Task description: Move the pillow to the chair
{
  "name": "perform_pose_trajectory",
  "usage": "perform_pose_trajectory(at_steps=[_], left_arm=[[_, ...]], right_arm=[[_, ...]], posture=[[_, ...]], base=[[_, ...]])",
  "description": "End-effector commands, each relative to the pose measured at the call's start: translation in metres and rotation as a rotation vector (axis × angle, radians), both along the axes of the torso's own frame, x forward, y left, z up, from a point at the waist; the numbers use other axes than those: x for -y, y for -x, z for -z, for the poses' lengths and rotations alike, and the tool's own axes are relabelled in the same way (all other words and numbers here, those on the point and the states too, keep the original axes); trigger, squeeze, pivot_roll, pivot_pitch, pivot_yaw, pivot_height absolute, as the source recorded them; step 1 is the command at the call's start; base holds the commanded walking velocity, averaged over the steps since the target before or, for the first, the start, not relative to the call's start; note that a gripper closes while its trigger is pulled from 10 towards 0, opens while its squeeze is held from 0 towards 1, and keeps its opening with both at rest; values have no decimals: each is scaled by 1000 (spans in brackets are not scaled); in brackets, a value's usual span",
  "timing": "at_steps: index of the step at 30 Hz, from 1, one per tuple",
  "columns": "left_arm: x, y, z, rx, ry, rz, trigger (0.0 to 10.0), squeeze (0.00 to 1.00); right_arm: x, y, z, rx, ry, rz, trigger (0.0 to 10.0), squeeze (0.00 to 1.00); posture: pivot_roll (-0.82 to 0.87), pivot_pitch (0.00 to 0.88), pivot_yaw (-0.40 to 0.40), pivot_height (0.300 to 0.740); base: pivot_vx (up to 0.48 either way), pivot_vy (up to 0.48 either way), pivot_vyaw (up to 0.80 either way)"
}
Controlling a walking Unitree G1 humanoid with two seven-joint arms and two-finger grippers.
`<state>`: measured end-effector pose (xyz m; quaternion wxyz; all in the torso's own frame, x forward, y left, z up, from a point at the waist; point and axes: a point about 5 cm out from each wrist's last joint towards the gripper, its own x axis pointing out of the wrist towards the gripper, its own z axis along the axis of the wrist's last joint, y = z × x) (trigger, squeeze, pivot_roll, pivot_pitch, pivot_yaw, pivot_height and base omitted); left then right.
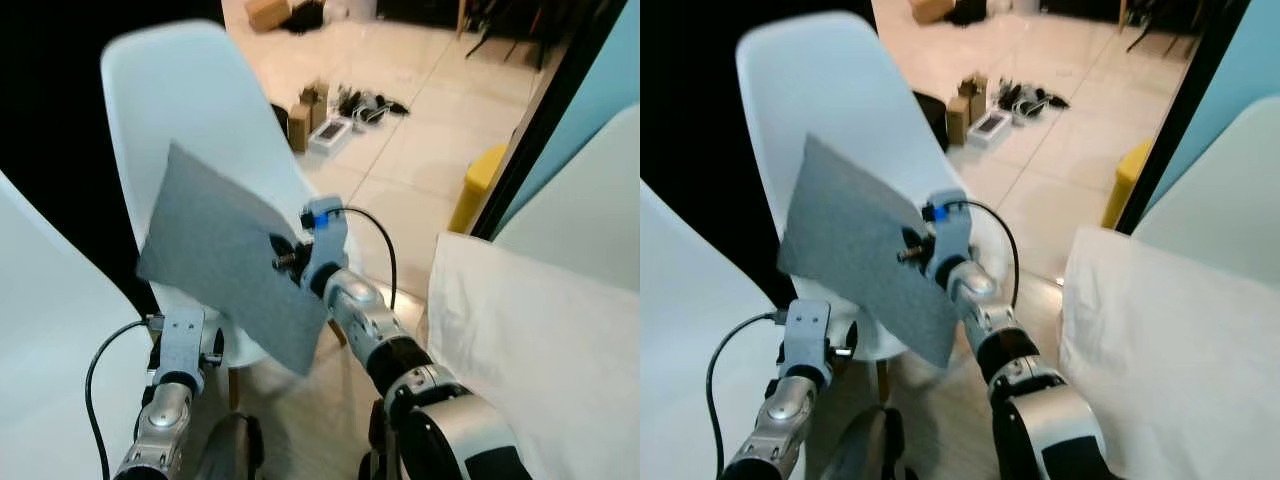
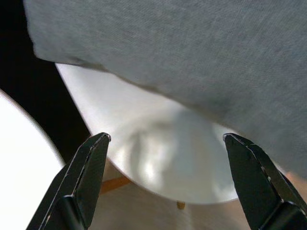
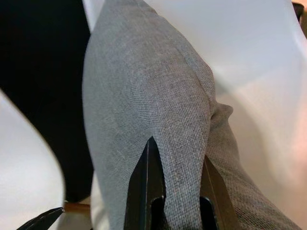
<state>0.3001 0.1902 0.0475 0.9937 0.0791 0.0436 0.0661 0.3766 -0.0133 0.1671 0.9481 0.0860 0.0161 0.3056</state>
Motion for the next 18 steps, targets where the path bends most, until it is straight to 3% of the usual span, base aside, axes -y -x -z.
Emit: perform_pose_trajectory(at_steps=[1,6,9,17,18], left_arm=[[-1,5,5,-26,-10,-6,10000,0],[-5,10,4,-20,-19,-25,10000,0],[-7,15,5,-27,-16,-37,10000,0],[-2,12,2,-33,-20,-29,10000,0],[0,7,-2,-23,-25,-22,10000,0]], right_arm=[[-11,0,-11,35,-32,-15,10000,0],[-26,3,-21,71,-11,-29,10000,0],[-32,-1,-33,122,60,23,10000,0],[-42,-1,-47,140,34,3,10000,0],[-45,0,-49,146,30,-1,10000,1000]], posture=[[20,358,4,575],[35,367,-3,560],[37,359,-9,551],[40,321,-19,551],[40,306,-24,551]], base=[[0,0,0],[0,0,0],[0,0,0],[0,0,0],[0,0,0]])
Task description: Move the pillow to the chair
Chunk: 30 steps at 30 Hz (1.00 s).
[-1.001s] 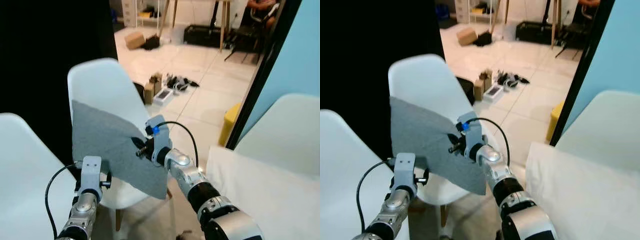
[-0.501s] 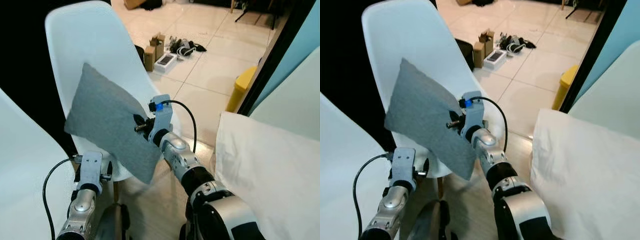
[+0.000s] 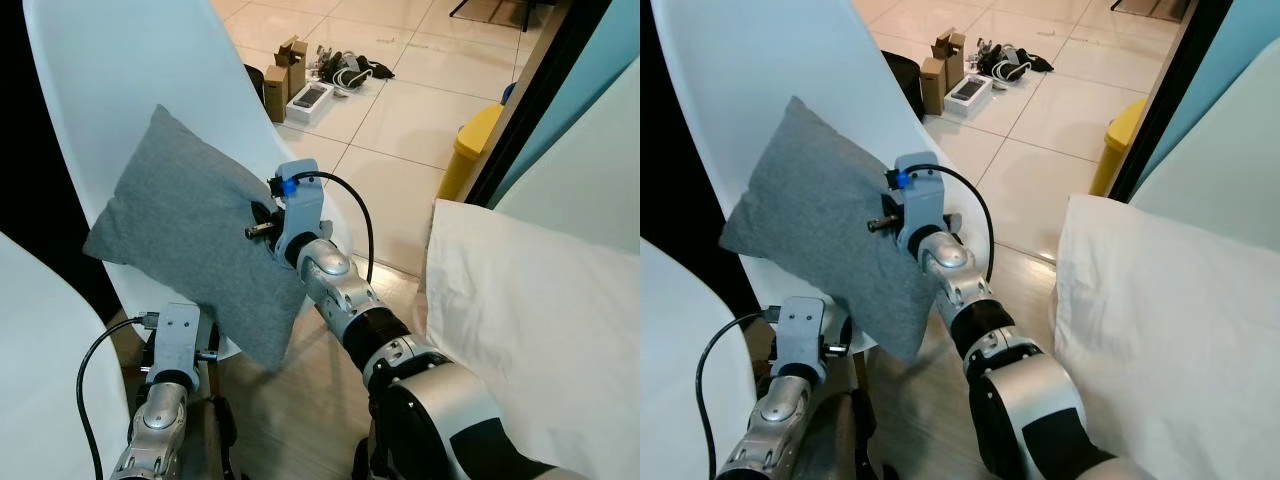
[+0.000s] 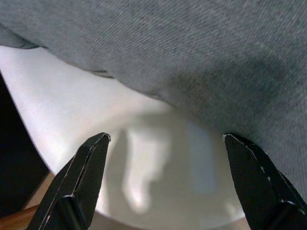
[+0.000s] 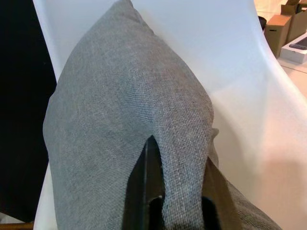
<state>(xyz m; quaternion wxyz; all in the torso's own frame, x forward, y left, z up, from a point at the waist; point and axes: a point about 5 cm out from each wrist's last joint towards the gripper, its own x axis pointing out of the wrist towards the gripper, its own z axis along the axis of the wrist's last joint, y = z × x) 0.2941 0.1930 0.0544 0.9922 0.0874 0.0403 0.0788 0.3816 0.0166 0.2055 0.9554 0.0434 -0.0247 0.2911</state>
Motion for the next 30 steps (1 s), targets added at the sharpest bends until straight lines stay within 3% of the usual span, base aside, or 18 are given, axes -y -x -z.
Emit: perform_pose_trajectory(at_steps=[1,8,15,18,19,20,24,25,27,30], left_arm=[[5,-3,1,-16,-8,5,10000,0],[7,-10,-7,2,1,-5,10000,0],[15,-26,-16,18,24,8,10000,0],[17,-28,-18,21,27,11,10000,0],[20,-33,-23,34,31,16,10000,0],[20,-35,-25,41,30,18,10000,0],[20,-36,-27,45,29,19,10000,0],[19,-37,-27,44,30,16,10000,0],[17,-37,-27,39,34,11,10000,0],[14,-34,-19,3,36,-5,10000,0]], right_arm=[[-15,4,-12,56,-20,-25,10000,1000],[-4,-1,-11,93,33,63,10000,1000],[50,-16,-3,215,265,320,10000,1000],[60,-18,3,198,287,343,10000,1000],[77,-18,16,129,248,335,10000,1000],[81,-17,24,88,207,298,10000,812],[83,-16,28,65,178,271,10000,812],[85,-13,34,31,118,231,10000,0],[87,-11,41,1,85,213,10000,0],[106,1,77,-116,28,252,10000,0]], posture=[[42,295,-28,551],[41,261,-31,551],[11,192,-27,551],[5,177,-27,551],[0,161,-28,551],[-8,156,-25,551],[-10,153,-24,551],[-17,145,-17,556],[-26,141,-12,561],[-26,125,9,576]], base=[[0,0,0],[0,0,0],[0,0,0],[0,0,0],[0,0,0],[0,0,0],[0,0,0],[0,0,0],[0,0,0],[0,0,0]])
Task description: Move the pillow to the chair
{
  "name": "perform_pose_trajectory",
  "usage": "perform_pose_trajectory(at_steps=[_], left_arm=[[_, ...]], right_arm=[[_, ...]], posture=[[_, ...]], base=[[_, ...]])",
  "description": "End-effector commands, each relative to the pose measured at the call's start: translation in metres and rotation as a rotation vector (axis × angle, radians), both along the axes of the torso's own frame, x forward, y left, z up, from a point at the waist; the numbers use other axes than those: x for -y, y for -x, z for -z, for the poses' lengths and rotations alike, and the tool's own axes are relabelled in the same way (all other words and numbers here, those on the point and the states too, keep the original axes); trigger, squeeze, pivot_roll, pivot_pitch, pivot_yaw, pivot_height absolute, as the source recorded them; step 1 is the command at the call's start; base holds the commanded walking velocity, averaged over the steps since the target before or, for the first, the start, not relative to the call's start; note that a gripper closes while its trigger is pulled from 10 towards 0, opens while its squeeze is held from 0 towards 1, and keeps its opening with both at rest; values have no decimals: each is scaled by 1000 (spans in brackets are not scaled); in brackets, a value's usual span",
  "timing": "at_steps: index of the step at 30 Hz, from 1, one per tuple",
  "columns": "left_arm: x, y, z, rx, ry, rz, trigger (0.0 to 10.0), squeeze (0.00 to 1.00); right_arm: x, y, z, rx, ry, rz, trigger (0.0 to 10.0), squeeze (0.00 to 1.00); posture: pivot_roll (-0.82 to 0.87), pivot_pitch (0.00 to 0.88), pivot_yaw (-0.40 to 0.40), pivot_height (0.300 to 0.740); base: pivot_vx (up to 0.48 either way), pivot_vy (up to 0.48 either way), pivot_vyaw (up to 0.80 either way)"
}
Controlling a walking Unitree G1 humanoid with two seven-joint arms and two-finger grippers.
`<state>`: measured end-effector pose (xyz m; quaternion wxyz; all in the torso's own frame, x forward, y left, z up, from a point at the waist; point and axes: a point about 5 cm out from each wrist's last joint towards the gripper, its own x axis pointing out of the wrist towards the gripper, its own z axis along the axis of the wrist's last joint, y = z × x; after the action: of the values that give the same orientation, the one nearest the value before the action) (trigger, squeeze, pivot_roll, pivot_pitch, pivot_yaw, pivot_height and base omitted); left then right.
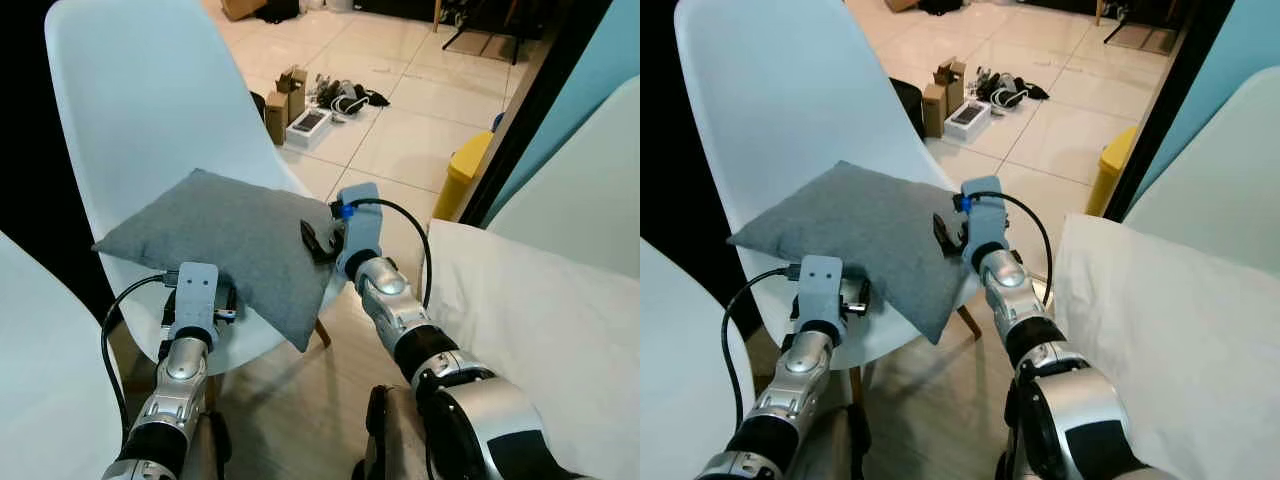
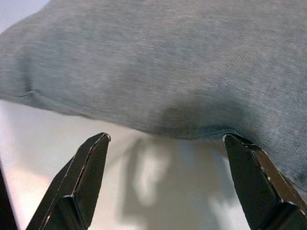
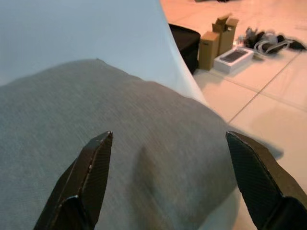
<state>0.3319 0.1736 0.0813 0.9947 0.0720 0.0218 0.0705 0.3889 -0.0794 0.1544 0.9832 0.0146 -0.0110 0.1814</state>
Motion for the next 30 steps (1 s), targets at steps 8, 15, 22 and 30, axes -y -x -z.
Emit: perform_pose_trajectory(at_steps=[8,15,22,30], left_arm=[[0,9,24,-118,-57,7,10000,0],[-5,14,36,-190,-88,-19,10000,0],[-13,21,45,-217,-65,-41,10000,0],[-20,36,69,-326,-2,-77,10000,0]], right_arm=[[25,16,42,-124,-60,57,10000,0],[29,16,43,-128,-82,50,10000,0],[27,17,43,-133,-84,40,10000,0],[30,23,59,-189,-50,51,10000,0]], posture=[[-42,113,48,606],[-33,106,54,631],[-30,99,53,666],[-28,90,51,691]], base=[[0,0,0],[-197,0,0],[-206,0,0],[0,0,0]])
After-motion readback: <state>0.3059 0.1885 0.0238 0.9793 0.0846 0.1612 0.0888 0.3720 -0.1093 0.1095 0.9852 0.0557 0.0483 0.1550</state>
